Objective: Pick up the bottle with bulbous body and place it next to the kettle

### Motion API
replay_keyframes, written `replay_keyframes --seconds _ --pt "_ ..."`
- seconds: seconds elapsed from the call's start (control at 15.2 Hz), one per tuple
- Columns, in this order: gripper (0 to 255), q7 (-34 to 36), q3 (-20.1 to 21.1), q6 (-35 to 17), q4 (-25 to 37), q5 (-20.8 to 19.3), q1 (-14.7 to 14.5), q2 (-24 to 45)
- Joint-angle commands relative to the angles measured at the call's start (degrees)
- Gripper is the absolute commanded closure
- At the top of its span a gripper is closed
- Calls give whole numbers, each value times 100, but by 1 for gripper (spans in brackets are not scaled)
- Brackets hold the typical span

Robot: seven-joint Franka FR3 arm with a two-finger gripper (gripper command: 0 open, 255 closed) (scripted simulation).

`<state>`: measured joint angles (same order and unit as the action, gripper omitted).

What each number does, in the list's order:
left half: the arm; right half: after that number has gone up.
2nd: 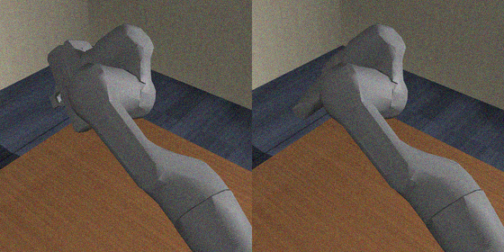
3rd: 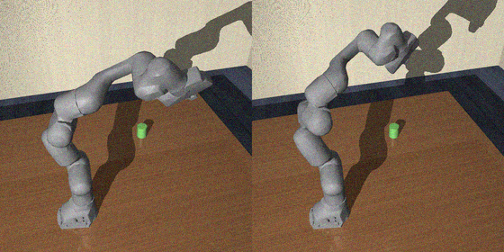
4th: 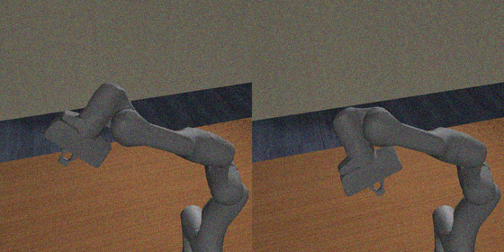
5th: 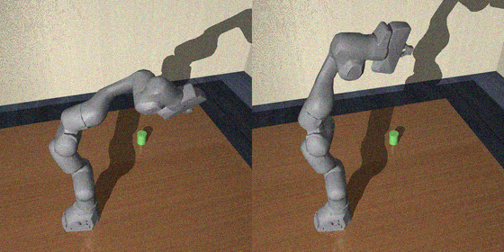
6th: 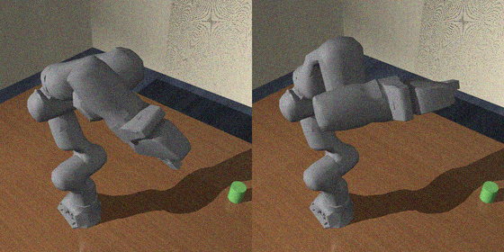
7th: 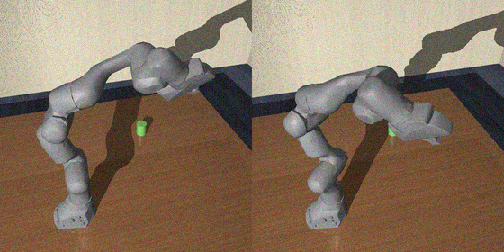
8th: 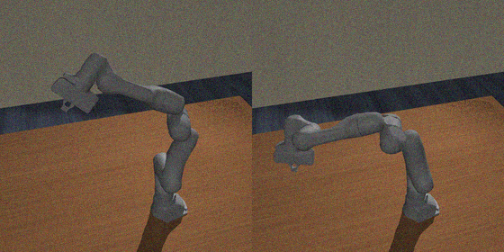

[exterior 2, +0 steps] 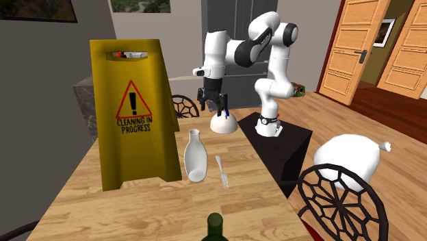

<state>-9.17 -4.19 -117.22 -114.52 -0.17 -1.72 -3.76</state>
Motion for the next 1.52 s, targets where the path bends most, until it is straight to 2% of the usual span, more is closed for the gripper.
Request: replay_keyframes --seconds 0.0,0.46,0.53,0.99,1.45 --pt "0 7 13 -59 368 61 -19 417" --pt "0 -25 51 26 2109 277 -5 2044" --pt "0 -25 54 39 2191 284 -3 2112" --pt "0 -40 65 -446 1931 307 -4 2337" --pt "0 -40 65 -446 1931 307 -4 2337"
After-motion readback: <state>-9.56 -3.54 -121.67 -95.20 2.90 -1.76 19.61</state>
